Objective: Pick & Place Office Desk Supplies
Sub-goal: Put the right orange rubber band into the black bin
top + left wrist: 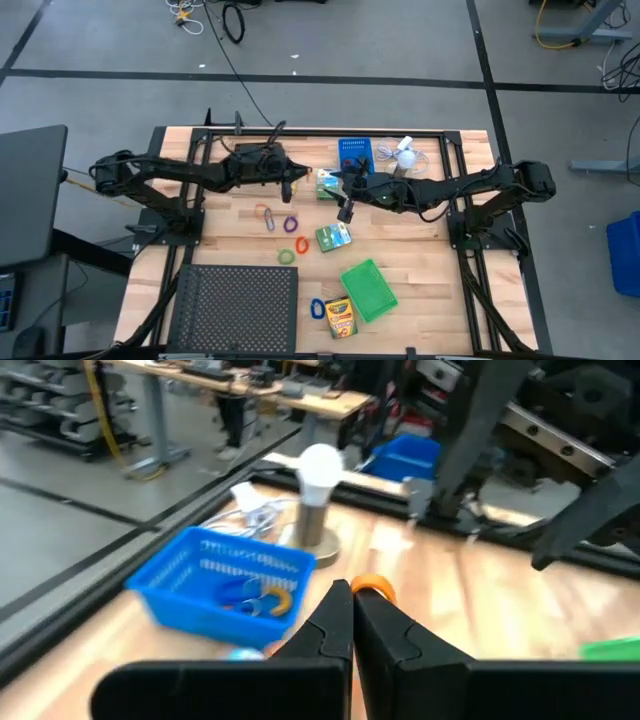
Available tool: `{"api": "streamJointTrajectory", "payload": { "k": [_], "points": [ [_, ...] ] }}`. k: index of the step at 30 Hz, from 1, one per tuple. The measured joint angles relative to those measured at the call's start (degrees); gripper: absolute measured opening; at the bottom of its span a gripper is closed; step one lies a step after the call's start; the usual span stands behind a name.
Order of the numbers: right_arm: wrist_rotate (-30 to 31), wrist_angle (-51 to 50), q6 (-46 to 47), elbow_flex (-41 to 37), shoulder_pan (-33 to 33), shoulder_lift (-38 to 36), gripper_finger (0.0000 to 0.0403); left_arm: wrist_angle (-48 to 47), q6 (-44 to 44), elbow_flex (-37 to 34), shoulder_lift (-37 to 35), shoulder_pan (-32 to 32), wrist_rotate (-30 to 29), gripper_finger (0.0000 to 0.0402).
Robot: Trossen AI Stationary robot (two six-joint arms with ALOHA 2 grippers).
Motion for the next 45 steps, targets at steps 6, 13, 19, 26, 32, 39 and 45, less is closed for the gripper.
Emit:
{"api": "streamJointTrajectory", "payload": {
  "k": [6, 13, 19, 26, 32, 39, 45],
  "points": [
    [-5.09, -2.05, 0.84, -1.19, 0.12, 0.02, 0.0217, -16.1, 4.58, 0.0, -10.44, 2.12, -6.08, 0.0001],
    [-20.0, 8.18, -2.25, -5.89, 0.11, -0.22, 0.02, -35.55, 8.25, 0.0, -20.12, 5.44, -11.27, 0.0001],
    [-22.18, 14.2, -4.51, -8.96, -0.04, -0.24, 0.0197, -44.56, 5.39, 0.0, -23.03, 10.46, -13.98, 0.0001],
    [-22.2, 14.43, -6.25, -9.16, -0.04, -0.26, 0.0197, -45.84, 5.25, 0.01, -20.37, 16.46, -14.12, 0.0001],
    [-22.4, 14.43, -7.21, -9.16, -0.04, -0.26, 0.0197, -45.73, 4.92, 0.02, -14.73, 20.54, -14.19, 0.0001],
    [-22.37, 14.0, -7.24, -9.16, -0.04, -0.28, 0.0197, -45.64, 4.25, 0.02, -8.03, 23.49, -14.1, 0.0001],
    [-22.35, 13.95, -7.21, -9.16, -0.04, -0.28, 0.0197, -47.43, 4.17, 1.15, -7.33, 24.05, -13.05, 0.0001]
  ]
}}
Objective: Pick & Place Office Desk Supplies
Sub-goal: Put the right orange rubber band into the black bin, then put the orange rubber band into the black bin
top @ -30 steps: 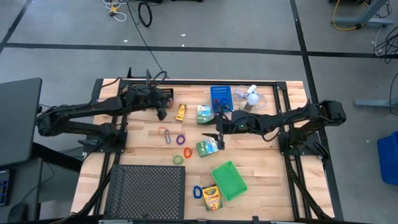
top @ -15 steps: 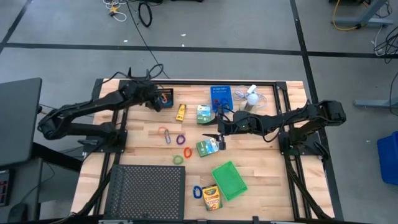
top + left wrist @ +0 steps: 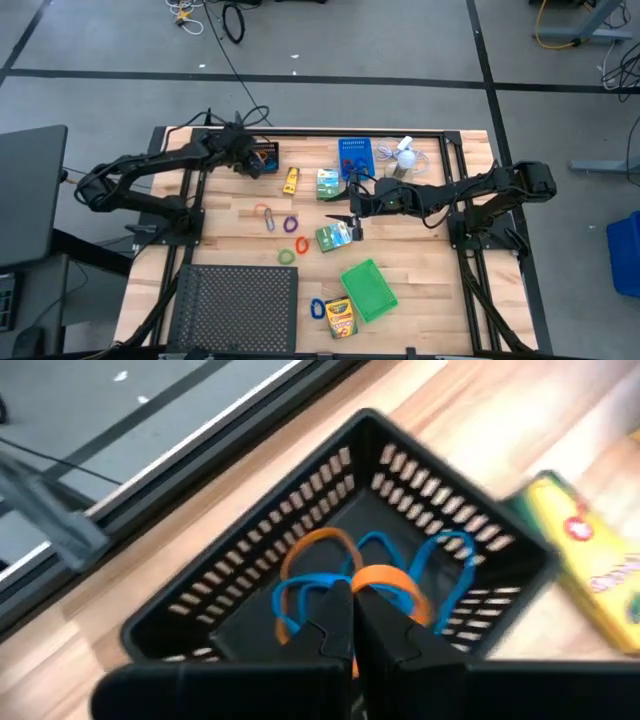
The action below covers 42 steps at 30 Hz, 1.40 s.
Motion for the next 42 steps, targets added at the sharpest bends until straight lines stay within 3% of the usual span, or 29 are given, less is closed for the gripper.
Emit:
{"api": "streamJointTrajectory", "payload": {
  "k": [11, 30, 35, 42],
  "points": [
    [0.2, -0.3, 0.19, 0.0, 0.0, -0.01, 0.0197, -2.49, -1.44, 2.43, -0.02, 0.35, 4.24, 0.0023],
    [0.17, -3.74, 0.82, -0.02, 0.0, -0.02, 0.0197, -3.24, -2.61, 2.83, -0.18, 0.39, 4.51, 0.0213],
    [0.06, -8.69, 2.14, -0.02, 0.0, -0.02, 0.0197, -2.54, -0.23, 2.83, -1.78, 0.39, 12.49, 0.0244],
    [-0.02, -14.91, 3.23, -0.02, 0.19, 0.76, 0.0197, 4.16, 4.02, 2.81, -8.08, -2.58, 32.79, 0.0246]
  ]
}}
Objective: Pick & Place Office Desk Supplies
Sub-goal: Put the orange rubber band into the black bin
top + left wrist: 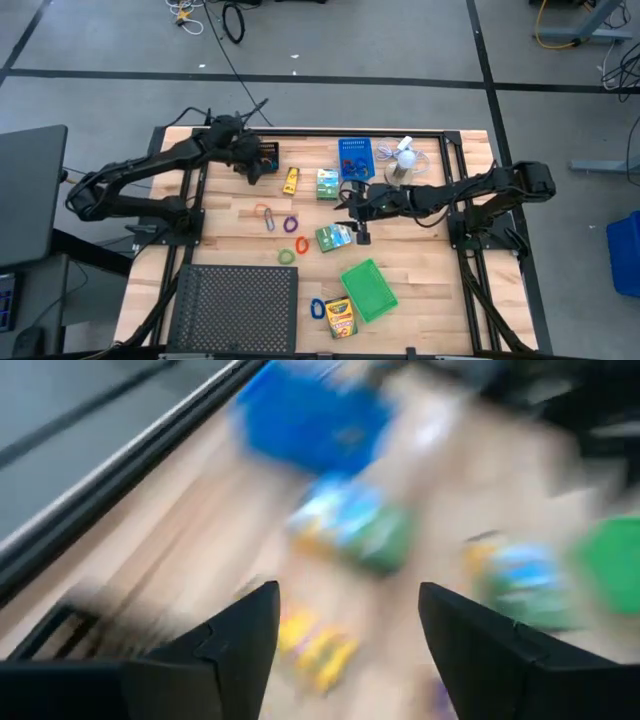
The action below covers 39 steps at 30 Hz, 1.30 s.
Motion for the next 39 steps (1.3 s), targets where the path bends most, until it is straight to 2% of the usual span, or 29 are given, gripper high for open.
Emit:
{"api": "streamJointTrajectory", "payload": {
  "k": [2, 5, 9, 14, 17, 20, 29, 39],
  "points": [
    [-0.01, -0.82, 0.0, -0.05, 0.0, 0.18, 0.0197, 3.51, -0.07, 0.0, -2.38, -2.3, 3.16, 0.0243],
    [0.01, -0.79, -0.12, -0.01, -0.03, 0.99, 0.0197, 6.04, 0.02, 0.02, -5.82, -6.31, 3.25, 0.0242],
    [0.52, -0.64, -1.14, -0.07, -0.97, 0.97, 0.0197, 4.5, -3.37, 0.02, -8.19, -11.01, -2.7, 0.0241],
    [2.17, 0.53, -2.78, 0.4, -3.12, 0.97, 0.0197, -1.9, -7.75, 0.02, -7.6, -16.2, -9.2, 0.0241],
    [2.08, -1.72, -2.67, 0.99, -4.37, 0.97, 0.0197, -7.3, -9.41, -0.04, -6.73, -18.19, -14.47, 0.0241],
    [0.95, -5.93, -2.5, 2.31, -5.51, 0.97, 0.0197, -11.29, -11.51, 0.01, -6.24, -18.5, -16.5, 0.0241],
    [-0.55, -8.52, -1.57, 2.69, -7.11, 0.97, 0.0197, -23.1, -15.33, 0.0, 0.71, -18.21, -16.34, 0.024],
    [-0.56, -9.13, -3.02, 2.69, -9.55, 0.97, 0.0197, -25.33, -12.28, 2.05, 12.46, -18.16, -16.37, 0.024]
  ]
}}
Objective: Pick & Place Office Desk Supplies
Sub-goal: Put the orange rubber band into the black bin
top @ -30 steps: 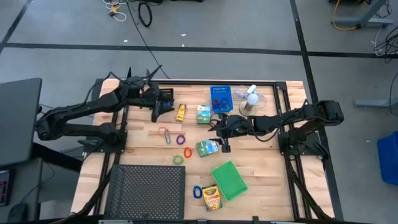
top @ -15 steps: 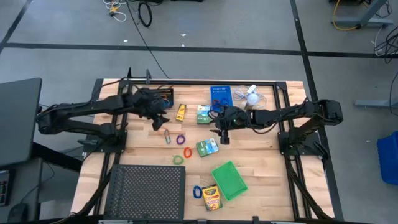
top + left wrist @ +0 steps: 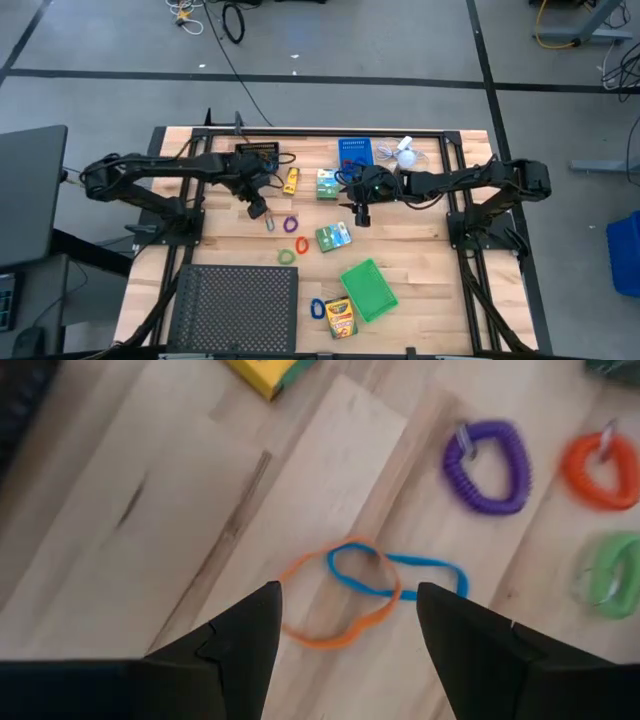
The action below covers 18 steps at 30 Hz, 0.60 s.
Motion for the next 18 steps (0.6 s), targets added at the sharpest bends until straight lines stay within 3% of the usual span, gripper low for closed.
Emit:
{"api": "streamJointTrajectory", "payload": {
  "k": [4, 10, 18],
  "points": [
    [0.01, -0.12, -0.27, 0.02, -1.19, 0.0, 0.0197, -1.95, 2.73, 1.93, 4.4, 0.0, -1.34, 0.024],
    [0.04, -1.06, -0.83, 0.02, -2.13, 0.0, 0.0197, -4.35, 6.25, 4.39, 8.61, 0.02, -8.67, 0.024],
    [0.06, -2.33, -1.09, 0.02, -2.16, 0.0, 0.0197, -4.38, 10.46, 4.95, 12.05, -0.19, -6.77, 0.024]
  ]
}}
